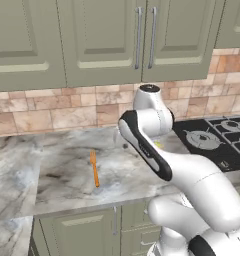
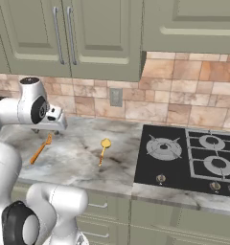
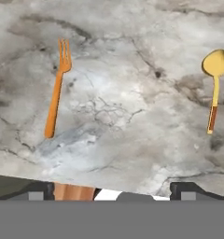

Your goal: Take the fork and place it on the left side of the plate. Then take the spoon and place it on the right side of the plate. Make sure they're directly next to the plate.

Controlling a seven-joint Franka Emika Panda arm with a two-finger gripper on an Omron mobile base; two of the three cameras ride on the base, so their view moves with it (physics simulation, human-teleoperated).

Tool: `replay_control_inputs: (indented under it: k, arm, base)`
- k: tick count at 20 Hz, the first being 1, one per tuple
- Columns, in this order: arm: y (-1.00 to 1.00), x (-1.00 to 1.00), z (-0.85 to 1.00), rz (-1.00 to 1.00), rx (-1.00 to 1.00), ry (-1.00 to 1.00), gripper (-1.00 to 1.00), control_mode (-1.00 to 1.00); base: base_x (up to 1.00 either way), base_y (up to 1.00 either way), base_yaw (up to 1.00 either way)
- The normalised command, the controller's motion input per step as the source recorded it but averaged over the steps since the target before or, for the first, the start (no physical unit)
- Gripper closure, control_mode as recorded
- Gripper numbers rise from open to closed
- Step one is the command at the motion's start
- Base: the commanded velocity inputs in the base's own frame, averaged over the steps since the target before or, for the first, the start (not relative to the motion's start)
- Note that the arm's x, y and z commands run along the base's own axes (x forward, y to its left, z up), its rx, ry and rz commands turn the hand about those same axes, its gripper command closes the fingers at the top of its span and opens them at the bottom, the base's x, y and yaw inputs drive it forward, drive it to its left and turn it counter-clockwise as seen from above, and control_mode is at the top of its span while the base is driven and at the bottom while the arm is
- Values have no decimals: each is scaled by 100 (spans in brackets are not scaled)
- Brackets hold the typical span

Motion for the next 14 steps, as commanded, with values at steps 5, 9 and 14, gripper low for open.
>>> replay_control_inputs:
  k: [5,9,14]
  arm:
    - [73,47,-65,-14,-1,10,-100,-100]
    - [65,53,-59,-15,0,5,-100,-100]
    - [43,47,-50,-20,0,7,-100,-100]
  base:
    - [0,0,0]
    - [0,0,0]
    - [0,0,0]
